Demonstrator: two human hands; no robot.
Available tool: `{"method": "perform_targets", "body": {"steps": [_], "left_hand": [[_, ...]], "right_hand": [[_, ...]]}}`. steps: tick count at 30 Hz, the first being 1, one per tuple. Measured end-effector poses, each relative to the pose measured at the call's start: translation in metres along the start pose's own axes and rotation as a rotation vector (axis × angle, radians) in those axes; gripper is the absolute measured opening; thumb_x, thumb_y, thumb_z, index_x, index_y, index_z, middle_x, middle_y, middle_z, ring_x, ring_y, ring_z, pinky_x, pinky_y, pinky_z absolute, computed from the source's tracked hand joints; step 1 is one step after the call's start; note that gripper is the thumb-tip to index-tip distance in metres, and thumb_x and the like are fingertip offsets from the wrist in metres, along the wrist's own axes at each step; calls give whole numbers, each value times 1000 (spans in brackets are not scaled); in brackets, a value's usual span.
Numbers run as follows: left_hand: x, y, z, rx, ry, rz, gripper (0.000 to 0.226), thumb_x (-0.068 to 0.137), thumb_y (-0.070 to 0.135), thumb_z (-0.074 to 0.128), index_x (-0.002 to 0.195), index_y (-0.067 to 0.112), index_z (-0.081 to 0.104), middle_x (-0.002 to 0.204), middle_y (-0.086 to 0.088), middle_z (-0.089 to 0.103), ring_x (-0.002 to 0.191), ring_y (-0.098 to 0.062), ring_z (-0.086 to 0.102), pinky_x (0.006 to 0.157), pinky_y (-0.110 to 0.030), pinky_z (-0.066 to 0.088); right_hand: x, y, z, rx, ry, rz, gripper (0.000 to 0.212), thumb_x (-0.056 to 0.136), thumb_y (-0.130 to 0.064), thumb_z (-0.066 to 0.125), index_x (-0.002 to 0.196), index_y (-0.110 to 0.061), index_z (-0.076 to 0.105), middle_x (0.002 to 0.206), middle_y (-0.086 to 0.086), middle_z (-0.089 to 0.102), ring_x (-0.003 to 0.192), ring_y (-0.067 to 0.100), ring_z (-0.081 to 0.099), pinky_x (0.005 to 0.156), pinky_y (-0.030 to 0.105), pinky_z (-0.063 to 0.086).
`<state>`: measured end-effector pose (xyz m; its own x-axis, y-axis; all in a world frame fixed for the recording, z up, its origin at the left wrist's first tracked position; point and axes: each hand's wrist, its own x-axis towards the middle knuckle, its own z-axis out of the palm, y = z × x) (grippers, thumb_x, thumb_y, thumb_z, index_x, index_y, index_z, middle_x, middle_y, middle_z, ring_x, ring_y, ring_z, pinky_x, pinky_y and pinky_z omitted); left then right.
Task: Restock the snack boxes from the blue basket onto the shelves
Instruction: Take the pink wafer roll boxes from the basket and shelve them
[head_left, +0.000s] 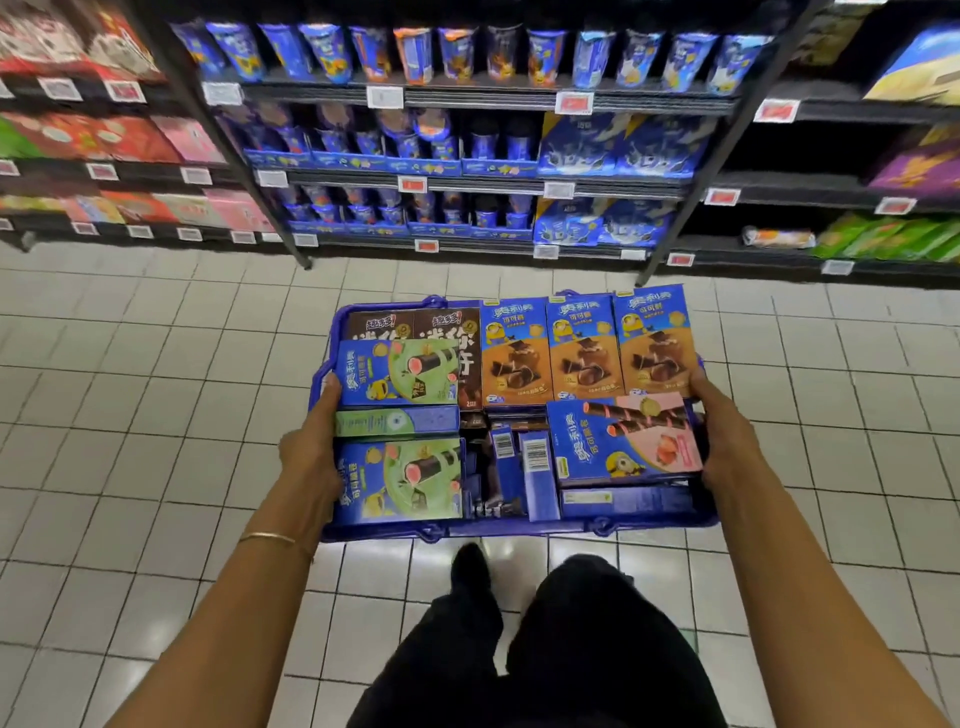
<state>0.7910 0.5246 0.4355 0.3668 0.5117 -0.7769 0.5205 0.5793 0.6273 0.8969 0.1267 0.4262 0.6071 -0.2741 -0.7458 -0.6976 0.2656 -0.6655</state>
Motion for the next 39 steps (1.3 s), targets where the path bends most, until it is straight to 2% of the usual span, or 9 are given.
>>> {"method": "perform_targets", "body": {"steps": [4,9,13,16,20,24,30,35,39], "left_hand": [[47,53,59,32,84,28,81,73,66,87,126,7,69,107,-15,80,95,-38,79,89,-59,63],[120,88,139,44,69,18,80,78,64,85,129,4,69,107,-16,81,97,-39,78,93,-61,62],[187,102,197,66,85,-1,76,79,65,83,123,5,72,102,-15,81,91,-37,79,85,-54,65],[244,106,234,87,90,1,79,78,67,83,125,5,70,103,-15,81,92,-37,80,87,-56,64],[337,103,277,105,90,21,82,75,68,86,125,5,71,104,-15,81,94,-39,79,89,-59,63],[441,81,314,127,39,45,85,71,71,86,124,6,73,110,-16,80,98,-40,78,90,-58,63],[585,28,366,125,18,92,76,68,71,88,103,5,71,94,-17,81,82,-40,79,80,-55,65],[662,-17,397,123,2,142,57,77,63,85,86,10,70,81,-14,79,72,-35,77,67,-41,62],[689,-25,406,107,-49,179,48,84,59,81,88,13,73,76,-11,80,58,-28,76,51,-34,58]], "right_hand": [[54,-47,46,18,6,15,72,82,-54,77,135,-8,59,120,17,72,106,41,71,97,59,54],[153,-92,103,0,6,52,75,80,-56,77,135,-8,59,120,18,72,106,41,70,98,60,53],[228,-116,142,-19,18,52,58,82,-56,75,121,-14,63,121,17,72,109,41,70,99,60,53],[283,-122,168,-20,48,57,68,83,-56,73,132,-9,62,121,17,72,109,40,70,99,58,54],[362,-104,201,14,61,49,62,85,-53,72,131,-12,65,116,16,74,106,39,71,95,54,56],[459,-63,230,49,54,30,49,87,-50,70,119,-13,68,123,21,70,114,42,67,100,58,52],[606,4,261,93,54,-11,65,82,-52,72,129,-7,65,120,24,70,112,45,67,100,62,51],[703,34,278,102,24,-61,63,83,-49,73,131,-9,64,120,23,70,110,44,68,97,61,53],[742,33,286,109,-27,-115,54,86,-46,71,127,-12,66,116,19,72,94,38,72,72,46,62]]}}
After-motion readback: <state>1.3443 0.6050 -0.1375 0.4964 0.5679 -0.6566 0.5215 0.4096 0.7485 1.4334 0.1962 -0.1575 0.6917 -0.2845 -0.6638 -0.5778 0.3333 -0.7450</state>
